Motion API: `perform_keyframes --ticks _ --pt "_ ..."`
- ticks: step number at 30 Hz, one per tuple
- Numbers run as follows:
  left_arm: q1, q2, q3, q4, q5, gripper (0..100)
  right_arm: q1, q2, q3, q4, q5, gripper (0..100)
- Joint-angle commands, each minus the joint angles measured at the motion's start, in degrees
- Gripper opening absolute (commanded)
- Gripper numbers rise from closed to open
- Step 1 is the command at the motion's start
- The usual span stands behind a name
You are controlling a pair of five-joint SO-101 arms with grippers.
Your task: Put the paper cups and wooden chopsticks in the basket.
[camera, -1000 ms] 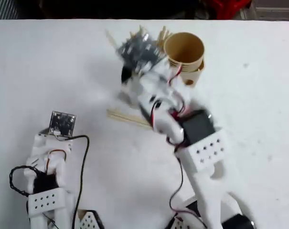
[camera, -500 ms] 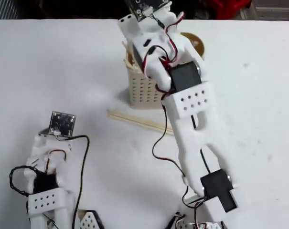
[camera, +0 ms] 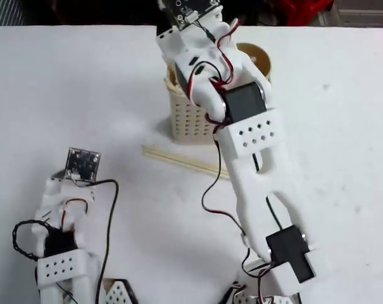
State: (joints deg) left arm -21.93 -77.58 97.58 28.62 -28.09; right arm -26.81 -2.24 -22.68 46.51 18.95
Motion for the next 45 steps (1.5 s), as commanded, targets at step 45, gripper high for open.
perform_keyframes --ticks 45 --pt "0.75 -0.48 -0.26 -1.05 0.35 9 -2.15 3.91 58.02 0.4 21.54 17.6"
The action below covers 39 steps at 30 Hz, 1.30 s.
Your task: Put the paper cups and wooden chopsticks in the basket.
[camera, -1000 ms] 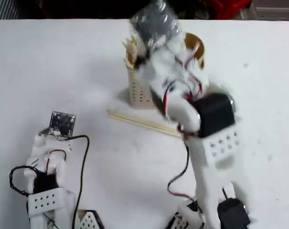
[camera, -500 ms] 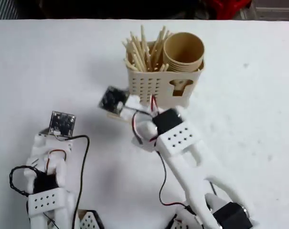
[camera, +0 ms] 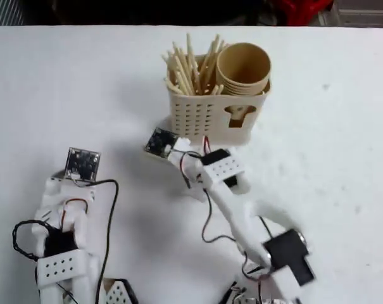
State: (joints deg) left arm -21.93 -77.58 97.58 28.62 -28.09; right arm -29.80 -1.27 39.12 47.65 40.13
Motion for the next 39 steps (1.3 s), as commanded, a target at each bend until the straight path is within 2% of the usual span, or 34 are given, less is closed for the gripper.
perform_keyframes --ticks 1,10,20,27,32,39 --pt "0.75 -0.48 -0.26 -1.05 0.35 9 0.84 4.18 -4.22 -0.75 0.35 17.6" --pt "0.75 -0.48 -0.26 -1.05 0.35 9 -0.13 5.49 -3.25 1.45 0.26 17.6" --pt "0.75 -0.48 -0.26 -1.05 0.35 9 -6.37 -10.77 6.15 4.79 0.18 17.6" --pt "0.75 -0.48 -0.26 -1.05 0.35 9 3.03 -21.23 3.87 4.35 -4.57 17.6" --pt "0.75 -0.48 -0.26 -1.05 0.35 9 7.25 -16.04 3.08 -1.19 -4.66 17.6" --pt "0.75 -0.48 -0.26 -1.05 0.35 9 8.57 -4.26 2.64 -11.47 -7.74 17.6"
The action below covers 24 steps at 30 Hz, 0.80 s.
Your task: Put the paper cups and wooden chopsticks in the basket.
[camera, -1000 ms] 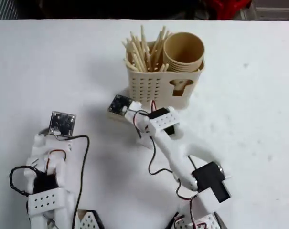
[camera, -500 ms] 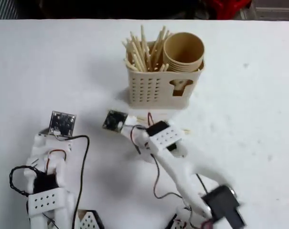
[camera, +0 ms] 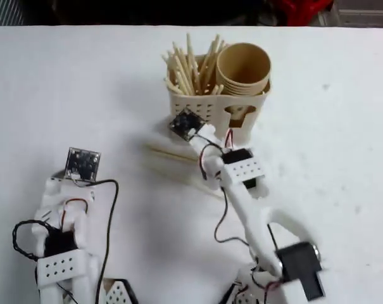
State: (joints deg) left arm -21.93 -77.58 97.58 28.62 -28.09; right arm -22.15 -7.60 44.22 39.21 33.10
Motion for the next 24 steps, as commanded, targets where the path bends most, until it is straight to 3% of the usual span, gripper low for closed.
perform_keyframes --ticks 1,11,19,24 --pt "0.75 -0.48 -0.26 -1.05 0.35 9 0.84 2.95 -2.46 -3.38 -0.7 17.6" --pt "0.75 -0.48 -0.26 -1.05 0.35 9 -0.13 4.09 -1.93 1.63 -0.62 17.6" --pt "0.75 -0.48 -0.26 -1.05 0.35 9 -9.54 4.09 -1.93 10.59 -1.14 17.6" --pt "0.75 -0.48 -0.26 -1.05 0.35 9 -11.74 4.0 -2.29 12.26 -1.14 17.6"
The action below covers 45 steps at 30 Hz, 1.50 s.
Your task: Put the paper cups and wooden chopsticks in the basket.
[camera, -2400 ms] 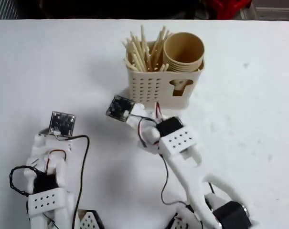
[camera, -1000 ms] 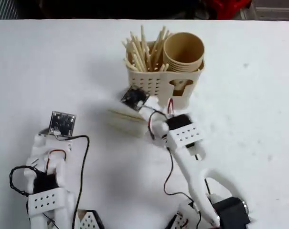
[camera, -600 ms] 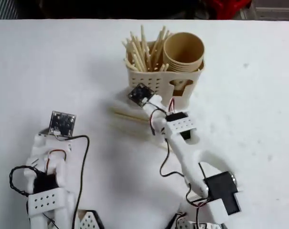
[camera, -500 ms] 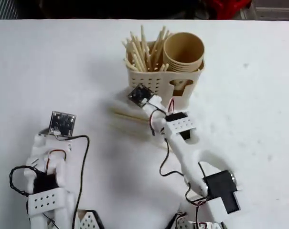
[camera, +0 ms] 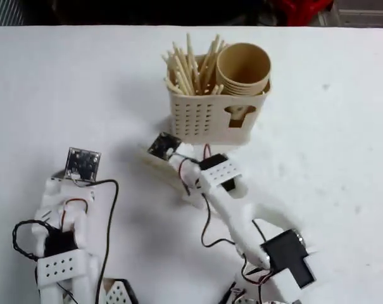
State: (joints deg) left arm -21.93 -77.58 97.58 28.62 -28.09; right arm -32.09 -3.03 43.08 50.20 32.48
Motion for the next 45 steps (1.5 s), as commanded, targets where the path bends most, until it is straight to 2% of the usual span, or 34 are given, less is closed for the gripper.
perform_keyframes --ticks 1,8,17,23,30,37,39,42,45 --pt "0.75 -0.48 -0.26 -1.05 0.35 9 -1.8 -0.57 -1.32 1.54 -0.53 17.6" --pt "0.75 -0.48 -0.26 -1.05 0.35 9 -1.8 -8.13 -0.97 2.59 -0.53 10.9" --pt "0.75 -0.48 -0.26 -1.05 0.35 9 -4.35 -14.29 -7.38 4.26 -0.53 15.6" --pt "0.75 -0.48 -0.26 -1.05 0.35 9 -4.35 -6.37 -8.09 -6.73 -0.53 15.9" --pt "0.75 -0.48 -0.26 -1.05 0.35 9 -4.18 4.26 -8.18 -13.05 -0.53 15.6" --pt "0.75 -0.48 -0.26 -1.05 0.35 9 -3.12 7.6 -7.74 -13.58 -0.53 15.3" --pt "0.75 -0.48 -0.26 -1.05 0.35 9 -3.21 8.22 -7.74 -13.23 -0.53 12.0" --pt "0.75 -0.48 -0.26 -1.05 0.35 9 -3.21 8.66 -7.56 -13.14 -0.53 1.6" --pt "0.75 -0.48 -0.26 -1.05 0.35 9 -3.21 8.4 -6.95 -11.65 -0.53 3.3"
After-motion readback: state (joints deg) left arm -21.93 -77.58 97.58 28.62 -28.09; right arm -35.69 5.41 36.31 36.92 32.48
